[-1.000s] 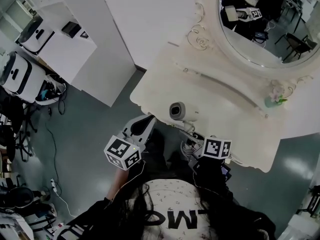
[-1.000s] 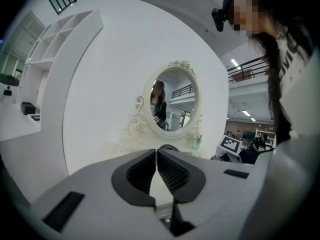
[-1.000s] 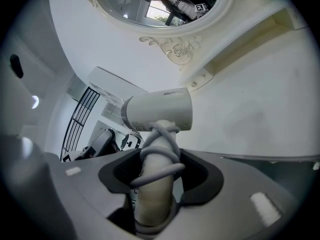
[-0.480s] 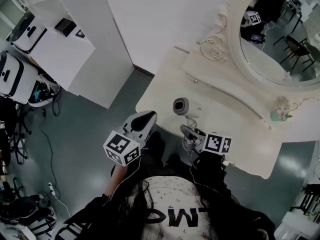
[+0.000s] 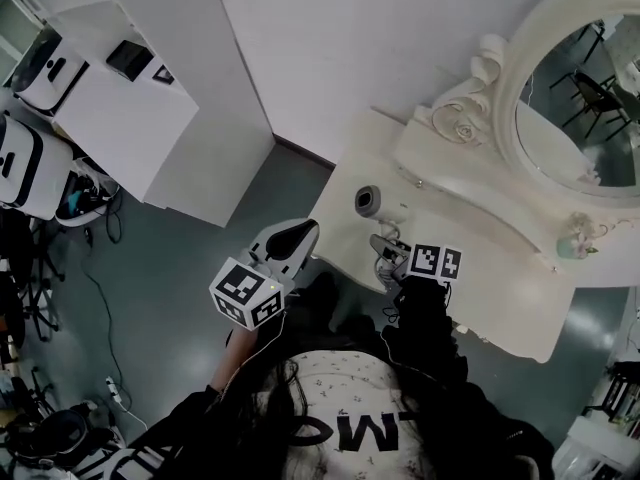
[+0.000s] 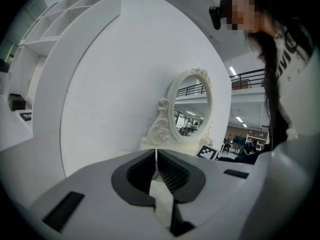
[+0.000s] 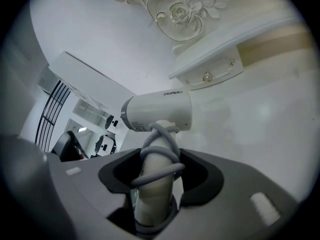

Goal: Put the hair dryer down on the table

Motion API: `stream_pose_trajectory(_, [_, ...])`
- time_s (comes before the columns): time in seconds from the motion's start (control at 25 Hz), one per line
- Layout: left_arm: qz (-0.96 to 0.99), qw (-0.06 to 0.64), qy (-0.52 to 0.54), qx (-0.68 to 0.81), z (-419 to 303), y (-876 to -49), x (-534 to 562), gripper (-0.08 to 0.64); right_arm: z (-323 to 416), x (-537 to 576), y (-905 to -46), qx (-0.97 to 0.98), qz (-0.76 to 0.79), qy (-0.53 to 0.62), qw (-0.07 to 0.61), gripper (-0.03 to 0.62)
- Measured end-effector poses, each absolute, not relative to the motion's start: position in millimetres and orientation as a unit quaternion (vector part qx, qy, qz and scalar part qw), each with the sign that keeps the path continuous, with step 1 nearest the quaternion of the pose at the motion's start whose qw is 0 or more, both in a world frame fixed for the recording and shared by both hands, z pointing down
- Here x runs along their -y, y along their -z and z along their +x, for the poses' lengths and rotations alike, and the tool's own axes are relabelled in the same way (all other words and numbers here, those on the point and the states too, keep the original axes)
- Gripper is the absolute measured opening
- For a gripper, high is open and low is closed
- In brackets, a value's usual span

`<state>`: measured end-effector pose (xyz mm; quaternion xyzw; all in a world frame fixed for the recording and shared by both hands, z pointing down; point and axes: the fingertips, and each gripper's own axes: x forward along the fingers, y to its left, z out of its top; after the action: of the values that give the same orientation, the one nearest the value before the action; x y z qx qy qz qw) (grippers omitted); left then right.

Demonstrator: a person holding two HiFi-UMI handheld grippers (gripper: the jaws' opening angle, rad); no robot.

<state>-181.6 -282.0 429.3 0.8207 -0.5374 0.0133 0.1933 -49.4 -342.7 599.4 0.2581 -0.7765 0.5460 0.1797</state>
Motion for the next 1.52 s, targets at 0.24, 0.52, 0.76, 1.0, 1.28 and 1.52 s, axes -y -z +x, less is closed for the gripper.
stream_pose_trajectory(0.24, [0.827, 0.200, -0.010, 0.525, -205, -435, 295, -0.002, -73, 363, -629, 0.770, 0.282, -0.520, 0.238, 0.233])
stream_pose_trajectory(0.52, [0.835, 0.201, -0.006, 0.512, -224, -439, 305, -0.002, -85, 381, -647, 0.778, 0.308, -0.453, 0.309, 0.232])
stream_pose_trajectory(0.76, [0.845, 0.200, -0.003, 0.496, -227, -440, 314, -0.002, -86, 396, -657, 0.781, 0.329, -0.394, 0.357, 0.232])
stream_pose_trajectory(1.0, [0.851, 0.199, -0.001, 0.486, -228, -442, 321, -0.002, -82, 416, -665, 0.777, 0.348, -0.354, 0.388, 0.232])
stream_pose_trajectory(1.28, [0.852, 0.198, -0.003, 0.484, -234, -441, 323, -0.002, -77, 419, -672, 0.771, 0.361, -0.349, 0.391, 0.232])
stream_pose_trajectory(1.52, [0.852, 0.200, -0.004, 0.484, -233, -444, 322, -0.002, -77, 420, -671, 0.787, 0.382, -0.327, 0.358, 0.232])
